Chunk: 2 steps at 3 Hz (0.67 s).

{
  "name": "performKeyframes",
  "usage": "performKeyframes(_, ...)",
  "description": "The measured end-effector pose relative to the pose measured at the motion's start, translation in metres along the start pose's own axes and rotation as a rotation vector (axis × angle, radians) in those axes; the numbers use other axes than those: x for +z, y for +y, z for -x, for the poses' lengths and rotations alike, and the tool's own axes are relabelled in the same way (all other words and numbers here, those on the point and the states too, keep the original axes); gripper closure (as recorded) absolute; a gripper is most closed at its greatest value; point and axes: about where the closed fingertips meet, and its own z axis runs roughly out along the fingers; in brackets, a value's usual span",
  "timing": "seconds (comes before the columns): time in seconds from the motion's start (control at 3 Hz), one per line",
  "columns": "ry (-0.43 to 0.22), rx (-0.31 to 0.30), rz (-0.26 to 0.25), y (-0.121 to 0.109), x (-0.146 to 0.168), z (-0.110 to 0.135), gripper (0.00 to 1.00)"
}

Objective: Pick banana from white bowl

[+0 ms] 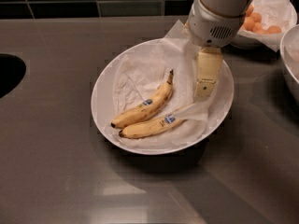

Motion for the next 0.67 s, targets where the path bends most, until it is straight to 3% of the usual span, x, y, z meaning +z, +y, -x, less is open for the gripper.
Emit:
performKeyframes(0.33,0.009,-0.077,0.034,-0.0115,0.0127,0.0215,0.08)
performKeyframes(0.67,-0.004,-0.117,0.088,-0.0086,0.0211,0.0256,0.15)
